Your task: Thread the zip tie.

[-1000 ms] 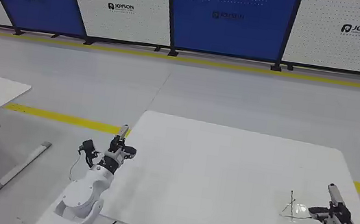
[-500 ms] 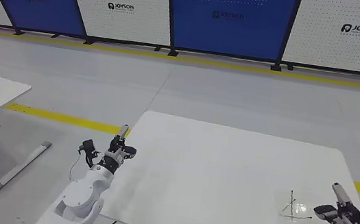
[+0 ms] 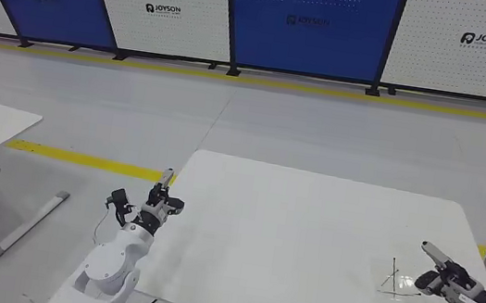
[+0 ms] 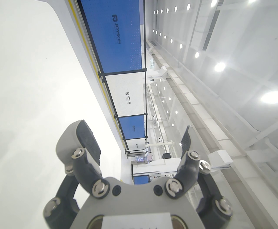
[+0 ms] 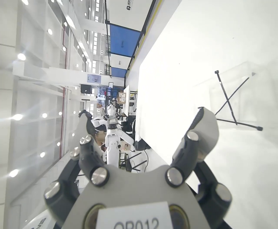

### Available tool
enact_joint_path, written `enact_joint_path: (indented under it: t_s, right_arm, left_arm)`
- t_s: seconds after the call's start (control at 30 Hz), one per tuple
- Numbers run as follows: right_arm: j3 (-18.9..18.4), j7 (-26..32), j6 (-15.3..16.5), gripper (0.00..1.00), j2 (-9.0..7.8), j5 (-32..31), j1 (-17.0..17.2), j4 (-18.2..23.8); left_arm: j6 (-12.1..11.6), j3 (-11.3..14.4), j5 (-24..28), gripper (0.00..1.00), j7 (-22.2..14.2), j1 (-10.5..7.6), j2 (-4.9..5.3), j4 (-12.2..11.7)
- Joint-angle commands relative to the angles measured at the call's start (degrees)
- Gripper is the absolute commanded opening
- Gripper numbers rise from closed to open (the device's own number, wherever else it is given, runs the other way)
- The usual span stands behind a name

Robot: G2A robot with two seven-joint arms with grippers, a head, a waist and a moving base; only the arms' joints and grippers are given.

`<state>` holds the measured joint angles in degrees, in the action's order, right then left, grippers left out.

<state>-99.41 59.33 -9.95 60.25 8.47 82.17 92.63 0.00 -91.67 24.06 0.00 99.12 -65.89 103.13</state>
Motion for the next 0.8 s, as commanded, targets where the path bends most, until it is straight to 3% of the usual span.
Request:
enact_joint_path:
  t_s: [0.0, 0.27, 0.47, 0.6, 0.77]
  right_arm:
    - [0.0, 0.0, 0.0, 1.0, 0.0, 0.0, 0.0, 0.0]
    - [0.0, 0.5, 0.4, 1.0, -0.02, 0.4, -0.2, 0.2]
    - [-0.1, 13.8, 3.3, 1.0, -1.48, -0.4, -6.7, -5.5]
    - [2.9, 20.3, 3.8, 1.0, -2.3, -3.9, -11.4, -9.1]
    - [9.8, 20.3, 3.1, 1.0, -3.6, -7.6, -14.5, -11.0]
  left_arm:
    - [0.0, 0.0, 0.0, 1.0, 0.0, 0.0, 0.0, 0.0]
    - [0.0, 0.0, 0.0, 1.0, 0.0, 0.0, 0.0, 0.0]
    - [0.0, 0.0, 0.0, 1.0, 0.0, 0.0, 0.0, 0.0]
    - [0.0, 0.0, 0.0, 1.0, 0.0, 0.0, 0.0, 0.0]
    - [0.0, 0.0, 0.0, 1.0, 0.0, 0.0, 0.0, 0.0]
